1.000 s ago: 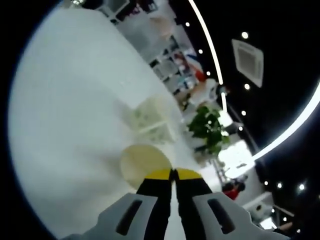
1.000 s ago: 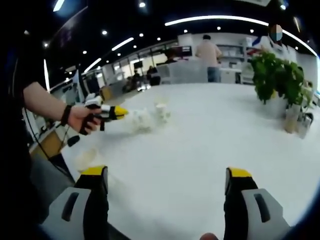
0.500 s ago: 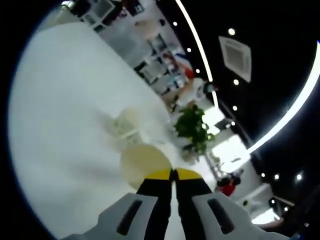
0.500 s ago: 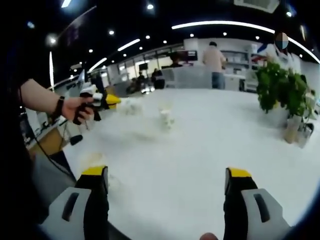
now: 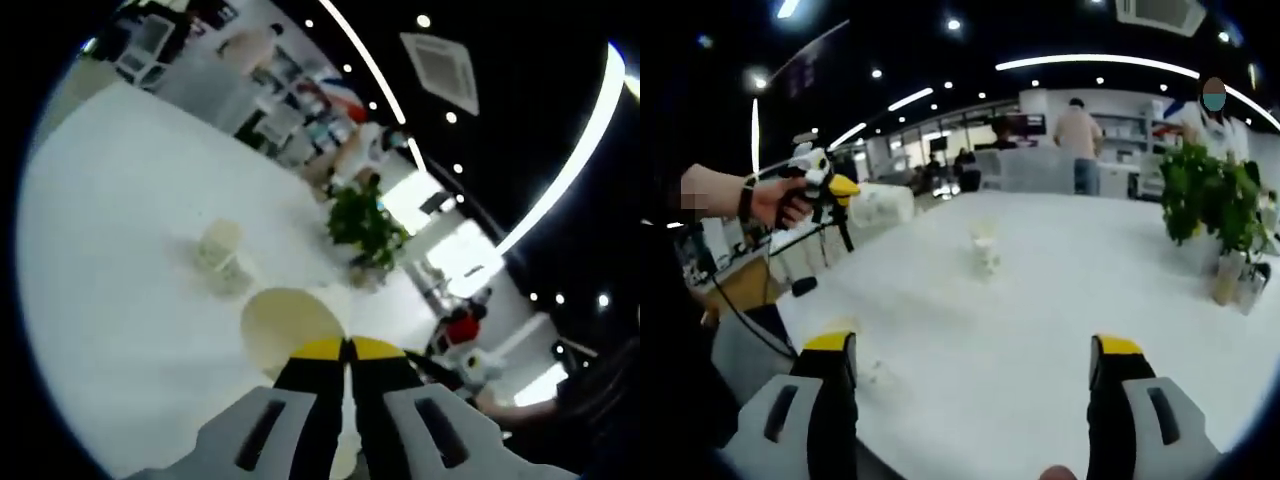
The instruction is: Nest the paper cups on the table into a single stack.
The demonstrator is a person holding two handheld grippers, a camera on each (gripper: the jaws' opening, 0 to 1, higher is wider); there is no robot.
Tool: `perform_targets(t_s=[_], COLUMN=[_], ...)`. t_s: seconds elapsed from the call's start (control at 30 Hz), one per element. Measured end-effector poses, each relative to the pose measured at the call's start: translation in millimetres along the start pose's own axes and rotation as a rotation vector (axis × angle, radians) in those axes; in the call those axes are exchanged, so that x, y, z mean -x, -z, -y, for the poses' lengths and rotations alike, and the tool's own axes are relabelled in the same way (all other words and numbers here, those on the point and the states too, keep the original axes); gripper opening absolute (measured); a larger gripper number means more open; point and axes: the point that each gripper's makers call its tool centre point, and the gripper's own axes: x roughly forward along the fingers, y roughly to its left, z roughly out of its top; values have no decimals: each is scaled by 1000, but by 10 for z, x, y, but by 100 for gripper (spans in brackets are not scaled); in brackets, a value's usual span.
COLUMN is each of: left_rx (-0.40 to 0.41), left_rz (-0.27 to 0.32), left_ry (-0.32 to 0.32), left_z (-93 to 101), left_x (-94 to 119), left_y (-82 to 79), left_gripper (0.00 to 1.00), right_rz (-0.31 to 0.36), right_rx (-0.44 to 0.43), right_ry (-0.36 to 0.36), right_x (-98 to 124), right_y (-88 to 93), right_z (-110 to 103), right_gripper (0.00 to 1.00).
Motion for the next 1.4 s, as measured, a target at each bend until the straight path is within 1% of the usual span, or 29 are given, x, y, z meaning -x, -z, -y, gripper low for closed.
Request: perform_targets(t_s=[0.03,0.1,0.17,0.2,0.23,0.27,0.3,0.33,0.4,0.43,0.47,0.53,0.57,0.63,0.73,0.8,0.87,0.9,0.97,1.0,1.03,1.07,1.2,1.23,1.27,1.3,1.37,1.4], left_rx=[-59,-94,-110,-143,-172,-204,-241,-264,-317,-367,-397,-329,-332,-389,-413,-415,-460,-470,-535,-547,-594,-609,-671,-691,-691,-693,-734,-734], left_rz=[-32,-65,-74,-95,-112,-142,-153,-161,-171,-156,-114,-123,-129,-136,-141,-132,-122,-123,-141,-142,-135,-135,-146,-139,-144,-154,-178,-157], left_ry=[-20,-24,-21,-22,-33,-56,-63,-65,-56,-38,-10,-16,-30,-68,-76,-72,-72,-73,-85,-83,-68,-67,-65,-48,-39,-45,-97,-78], left_z=[52,191,313,386,414,452,493,580,718,828,928,946,932,881,943,1024,1128,1168,1272,1330,1431,1456,1698,1756,1795,1817,1784,1881], left_x=[30,66,92,115,127,145,153,162,182,193,193,236,252,309,382,441,485,501,542,553,564,569,630,641,651,679,745,761], left_y=[10,4,-19,-15,-6,10,8,-5,-41,-93,-169,-154,-146,-137,-121,-149,-199,-210,-247,-264,-313,-328,-445,-475,-483,-516,-603,-663], left_gripper=[0,0,0,0,0,0,0,0,0,0,0,0,0,0,0,0,0,0,0,0,0,0,0,0,0,0,0,0], right_rz=[-1,0,-9,-10,-10,-8,-8,-8,-7,-12,-10,-8,-12,-13,-12,-9,-12,-11,-9,-10,-10,-10,-6,-5,-4,-4,-1,-2], right_rx=[1,-1,8,10,11,12,14,16,14,10,8,4,7,12,17,17,19,21,22,24,25,26,30,29,27,26,23,27], right_ry=[-2,-14,-29,-35,-40,-46,-51,-54,-58,-62,-62,-67,-71,-77,-81,-84,-84,-84,-89,-90,-93,-94,-101,-102,-102,-103,-105,-104], right_x=[3,-1,-8,-11,-10,-12,-16,-19,-26,-30,-30,-34,-38,-37,-31,-32,-33,-35,-46,-51,-60,-63,-84,-87,-91,-96,-99,-100], right_y=[0,15,37,39,39,36,39,37,36,49,48,44,48,43,24,10,13,10,1,2,-1,-2,-21,-25,-28,-30,-36,-34], right_z=[-6,-25,-60,-74,-85,-96,-101,-104,-105,-100,-104,-118,-127,-143,-147,-140,-142,-142,-154,-161,-173,-177,-207,-203,-203,-205,-205,-203], right_gripper=[95,95,95,95,95,95,95,95,95,95,95,95,95,95,95,95,95,95,95,95,95,95,95,95,95,95,95,95])
